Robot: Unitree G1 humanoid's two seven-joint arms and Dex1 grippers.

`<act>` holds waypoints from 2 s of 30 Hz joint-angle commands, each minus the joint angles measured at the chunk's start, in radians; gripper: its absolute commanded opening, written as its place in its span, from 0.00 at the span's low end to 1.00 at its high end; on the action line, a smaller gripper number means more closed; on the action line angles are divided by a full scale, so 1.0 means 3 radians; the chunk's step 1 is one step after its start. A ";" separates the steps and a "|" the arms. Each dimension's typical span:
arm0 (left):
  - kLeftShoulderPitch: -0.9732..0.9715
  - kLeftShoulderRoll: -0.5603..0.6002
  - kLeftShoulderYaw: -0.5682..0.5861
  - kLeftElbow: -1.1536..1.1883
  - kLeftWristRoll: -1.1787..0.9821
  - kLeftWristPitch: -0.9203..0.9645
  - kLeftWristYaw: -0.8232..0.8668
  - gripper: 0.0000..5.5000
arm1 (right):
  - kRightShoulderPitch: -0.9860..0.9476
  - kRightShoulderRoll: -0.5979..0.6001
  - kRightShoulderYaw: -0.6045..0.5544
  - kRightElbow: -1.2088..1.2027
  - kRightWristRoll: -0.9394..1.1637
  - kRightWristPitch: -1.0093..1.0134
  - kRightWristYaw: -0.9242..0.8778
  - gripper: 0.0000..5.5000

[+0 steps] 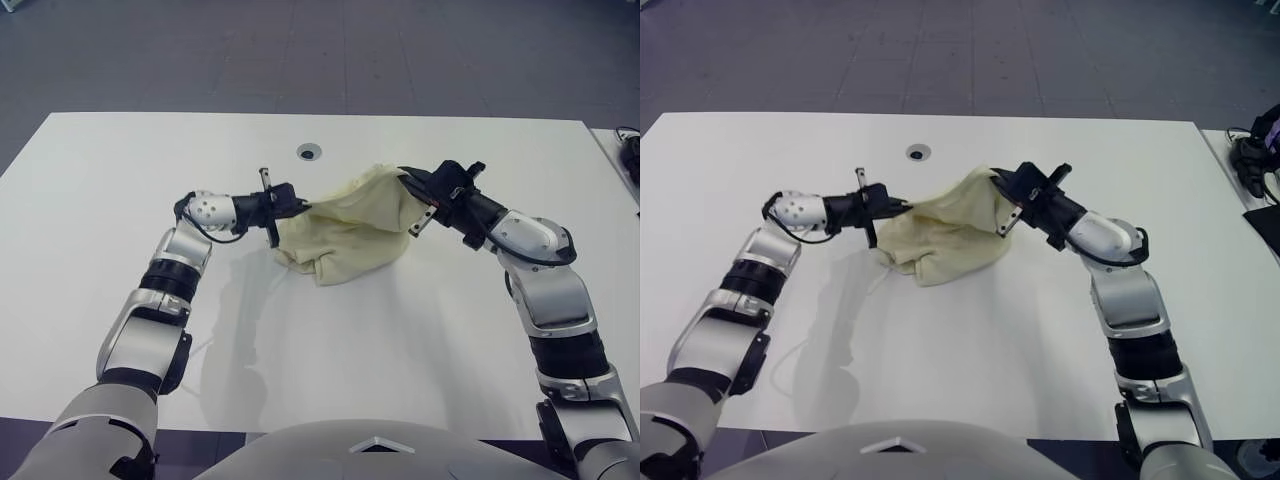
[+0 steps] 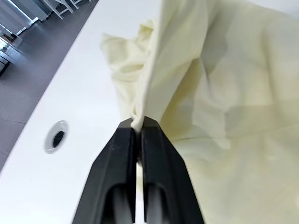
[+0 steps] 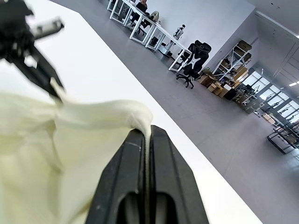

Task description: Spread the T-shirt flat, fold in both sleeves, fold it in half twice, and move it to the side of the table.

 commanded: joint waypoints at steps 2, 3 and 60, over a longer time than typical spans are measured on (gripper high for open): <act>-0.1171 0.0128 -0.0121 0.0858 0.0448 -0.0324 0.0304 0.00 | -0.1091 -0.0083 0.0027 0.1344 -0.0276 -0.0539 -0.0015 0.00; -0.1372 0.0125 -0.0180 0.1046 0.0580 -0.0360 0.0447 0.00 | -0.1328 -0.0057 0.0051 0.1675 -0.0337 -0.0680 -0.0046 0.00; 0.1220 0.2093 -0.1218 -0.3237 -0.0688 -0.0405 0.0759 0.00 | 0.0666 -0.1861 0.0367 -0.1086 0.0853 0.0803 0.2275 0.00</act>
